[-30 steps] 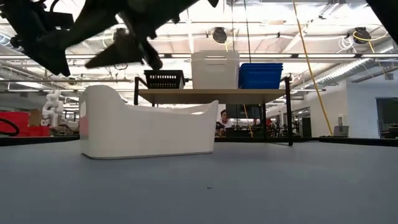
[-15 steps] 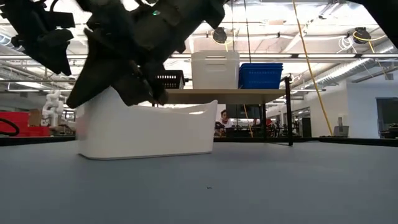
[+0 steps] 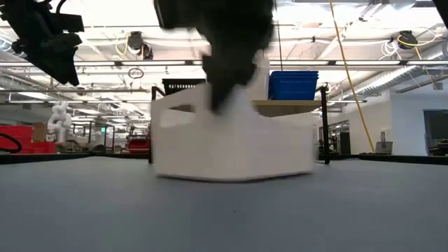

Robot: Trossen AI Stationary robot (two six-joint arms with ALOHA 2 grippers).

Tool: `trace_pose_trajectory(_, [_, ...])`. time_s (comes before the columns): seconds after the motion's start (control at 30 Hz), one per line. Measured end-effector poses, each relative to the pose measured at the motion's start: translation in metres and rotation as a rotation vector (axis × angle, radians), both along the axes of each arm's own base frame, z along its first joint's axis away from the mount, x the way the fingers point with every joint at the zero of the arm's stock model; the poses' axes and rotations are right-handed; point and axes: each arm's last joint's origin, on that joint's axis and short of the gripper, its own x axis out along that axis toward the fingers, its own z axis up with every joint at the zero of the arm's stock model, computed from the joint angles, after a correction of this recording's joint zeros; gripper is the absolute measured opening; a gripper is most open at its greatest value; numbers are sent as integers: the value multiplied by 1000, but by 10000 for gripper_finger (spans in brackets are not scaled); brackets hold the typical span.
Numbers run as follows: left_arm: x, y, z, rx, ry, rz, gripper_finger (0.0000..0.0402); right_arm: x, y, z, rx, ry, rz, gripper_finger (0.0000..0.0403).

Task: Stack baskets on shelf by color
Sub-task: Stack the white bin on top of the other white bins on the shelf

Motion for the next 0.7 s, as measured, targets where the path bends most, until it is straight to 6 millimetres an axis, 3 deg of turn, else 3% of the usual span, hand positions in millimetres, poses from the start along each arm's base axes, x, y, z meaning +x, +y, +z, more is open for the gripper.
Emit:
trace_pose_trajectory(0.1, [0,0,0,-3,-2,0,257,2,0,11,-4,-52,-50,156])
trace_pose_trajectory(0.3, [0,0,0,-6,-9,7,257,3,-6,-3,0,38,-222,186])
trace_pose_trajectory(0.5, [0,0,0,-5,-7,5,257,8,-20,2,21,30,-336,172])
trace_pose_trajectory(0.6, [0,0,0,-3,1,-1,257,5,-21,0,26,62,-242,147])
trace_pose_trajectory(0.7, [0,0,0,-2,4,-3,257,-2,-15,-1,78,109,-38,106])
